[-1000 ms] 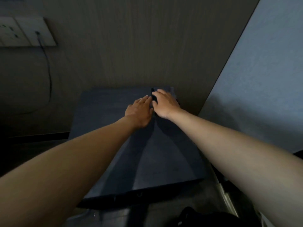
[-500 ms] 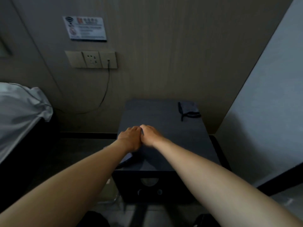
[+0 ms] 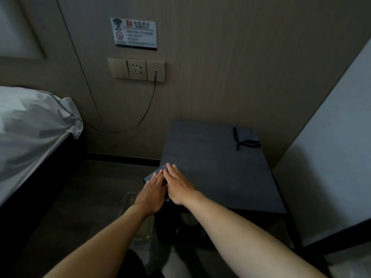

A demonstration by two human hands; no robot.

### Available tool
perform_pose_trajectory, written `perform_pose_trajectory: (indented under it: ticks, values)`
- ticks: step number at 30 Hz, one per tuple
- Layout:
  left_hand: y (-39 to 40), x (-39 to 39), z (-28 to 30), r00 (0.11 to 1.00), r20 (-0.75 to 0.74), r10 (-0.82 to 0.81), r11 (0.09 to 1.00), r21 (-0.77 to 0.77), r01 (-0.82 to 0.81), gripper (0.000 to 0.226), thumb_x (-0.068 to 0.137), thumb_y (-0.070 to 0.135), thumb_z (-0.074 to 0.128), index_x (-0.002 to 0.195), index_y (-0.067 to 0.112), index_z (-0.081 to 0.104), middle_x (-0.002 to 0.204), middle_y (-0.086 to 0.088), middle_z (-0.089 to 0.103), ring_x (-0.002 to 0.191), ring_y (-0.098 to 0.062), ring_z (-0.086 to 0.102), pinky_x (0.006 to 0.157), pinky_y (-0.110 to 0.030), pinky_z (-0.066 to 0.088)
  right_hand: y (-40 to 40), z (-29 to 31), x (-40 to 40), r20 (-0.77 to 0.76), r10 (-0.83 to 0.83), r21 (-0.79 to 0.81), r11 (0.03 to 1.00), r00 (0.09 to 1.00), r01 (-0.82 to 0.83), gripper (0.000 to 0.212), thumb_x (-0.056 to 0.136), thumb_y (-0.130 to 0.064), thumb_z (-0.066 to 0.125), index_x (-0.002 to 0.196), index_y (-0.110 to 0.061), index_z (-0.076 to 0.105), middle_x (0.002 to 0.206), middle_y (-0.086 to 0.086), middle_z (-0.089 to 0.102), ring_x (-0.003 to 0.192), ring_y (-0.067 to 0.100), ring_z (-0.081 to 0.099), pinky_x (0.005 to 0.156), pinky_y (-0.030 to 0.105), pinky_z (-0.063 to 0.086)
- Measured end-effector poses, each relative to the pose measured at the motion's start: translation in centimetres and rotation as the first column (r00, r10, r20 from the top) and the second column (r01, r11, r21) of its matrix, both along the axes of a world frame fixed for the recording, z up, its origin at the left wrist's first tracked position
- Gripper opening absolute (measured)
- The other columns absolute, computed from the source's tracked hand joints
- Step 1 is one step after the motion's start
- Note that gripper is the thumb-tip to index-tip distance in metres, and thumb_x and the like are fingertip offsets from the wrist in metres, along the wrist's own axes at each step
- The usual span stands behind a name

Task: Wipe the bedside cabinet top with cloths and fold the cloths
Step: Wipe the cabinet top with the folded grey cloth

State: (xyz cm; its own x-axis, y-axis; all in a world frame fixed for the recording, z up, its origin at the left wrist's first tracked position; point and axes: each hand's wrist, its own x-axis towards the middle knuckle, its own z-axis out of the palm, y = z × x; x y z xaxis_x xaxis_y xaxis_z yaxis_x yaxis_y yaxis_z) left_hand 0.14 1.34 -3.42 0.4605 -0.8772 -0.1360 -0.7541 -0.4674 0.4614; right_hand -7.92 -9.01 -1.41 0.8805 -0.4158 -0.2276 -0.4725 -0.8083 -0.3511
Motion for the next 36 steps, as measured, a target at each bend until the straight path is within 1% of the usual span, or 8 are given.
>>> perform_pose_trajectory:
  ticks: [2, 5, 7, 9, 11, 17, 23, 36]
  values:
    - [-0.3, -0.1, 0.2, 0.999, -0.023, 0.025, 0.994, -0.11, -0.028, 0.063, 0.1, 0.015, 0.043, 0.155, 0.014, 0.012, 0.162, -0.002, 0.013, 0.149, -0.022, 0.007, 0.12, -0.042, 0.017, -0.2, -0.3, 0.4, 0.06, 0.058, -0.132, 0.99, 0.997, -0.05, 0.071, 0.098, -0.005, 0.045, 0.156, -0.009, 0.005, 0.164, 0.001, -0.012, 0.151, 0.018, -0.01, 0.123, 0.037, 0.009]
    - [-0.6, -0.5, -0.1, 0.993, 0.0, 0.117, 0.967, -0.227, -0.114, 0.062, 0.097, 0.008, 0.046, 0.152, 0.004, 0.018, 0.159, -0.013, 0.02, 0.148, -0.027, 0.017, 0.119, -0.044, 0.022, -0.7, -0.9, 1.5, 0.043, 0.089, -0.131, 0.988, 0.995, -0.083, 0.067, 0.102, -0.012, 0.042, 0.156, -0.01, 0.003, 0.165, 0.004, -0.007, 0.151, 0.018, -0.006, 0.123, 0.035, 0.007]
    - [-0.7, -1.0, -1.0, 0.986, 0.067, 0.155, 0.975, -0.172, -0.142, 0.062, 0.1, 0.011, 0.042, 0.151, -0.003, 0.01, 0.159, -0.023, 0.009, 0.148, -0.036, 0.01, 0.122, -0.044, 0.01, -0.7, -1.7, 1.9, 0.001, 0.07, -0.107, 0.992, 0.998, -0.07, 0.06, 0.106, -0.022, 0.033, 0.156, -0.01, 0.003, 0.165, 0.005, -0.004, 0.151, 0.019, -0.004, 0.123, 0.037, 0.008]
    - [-0.5, -1.2, -1.9, 0.965, 0.247, 0.086, 0.996, -0.021, -0.084, 0.067, 0.102, 0.02, 0.038, 0.151, -0.001, -0.003, 0.158, -0.023, -0.008, 0.148, -0.034, -0.005, 0.122, -0.041, -0.001, -0.4, -2.5, 1.8, -0.013, 0.042, -0.104, 0.994, 0.999, -0.043, 0.056, 0.107, -0.028, 0.023, 0.156, -0.009, 0.004, 0.165, 0.007, -0.002, 0.152, 0.02, -0.002, 0.123, 0.039, 0.008]
    - [-0.6, -0.4, -2.6, 0.937, 0.345, 0.054, 0.997, 0.036, -0.071, 0.069, 0.103, 0.027, 0.037, 0.153, 0.006, -0.006, 0.16, -0.016, -0.01, 0.148, -0.028, -0.01, 0.122, -0.041, 0.004, -0.1, -3.2, 1.2, 0.022, -0.007, -0.105, 0.994, 1.0, 0.009, 0.055, 0.107, -0.029, 0.021, 0.156, -0.008, 0.005, 0.164, 0.008, -0.002, 0.152, 0.02, -0.002, 0.123, 0.039, 0.006]
    - [-1.2, -2.8, -2.2, 0.933, 0.348, 0.089, 0.994, 0.034, -0.107, 0.055, 0.106, 0.034, 0.013, 0.153, 0.013, -0.006, 0.16, -0.005, -0.012, 0.148, -0.017, -0.011, 0.122, -0.037, 0.003, 1.0, -4.9, -1.9, 0.098, -0.147, -0.143, 0.977, 0.984, 0.16, 0.057, 0.107, -0.031, 0.021, 0.156, -0.011, -0.003, 0.164, 0.005, -0.01, 0.15, 0.016, -0.01, 0.123, 0.036, -0.002]
    - [-2.6, -4.8, -2.1, 0.925, 0.371, 0.078, 0.99, 0.079, -0.116, 0.057, 0.105, 0.037, 0.012, 0.153, 0.014, -0.008, 0.16, -0.004, -0.014, 0.148, -0.017, -0.013, 0.122, -0.036, 0.002, 0.0, -4.5, -4.1, 0.077, -0.165, -0.216, 0.96, 0.983, 0.178, 0.055, 0.107, -0.032, 0.017, 0.156, -0.012, 0.0, 0.164, 0.006, -0.007, 0.151, 0.018, -0.008, 0.123, 0.038, -0.002]
    - [-12.3, -16.5, -2.3, 0.918, 0.362, -0.161, 0.984, 0.13, 0.122, 0.06, 0.104, 0.036, 0.011, 0.151, 0.01, -0.016, 0.157, -0.007, -0.025, 0.146, -0.021, -0.021, 0.122, -0.041, 0.003, -7.8, -4.3, -17.6, 0.069, -0.394, -0.295, 0.869, 0.916, 0.396, 0.055, 0.106, -0.035, 0.017, 0.156, -0.014, 0.004, 0.164, 0.004, 0.0, 0.151, 0.018, -0.003, 0.121, 0.038, -0.008]
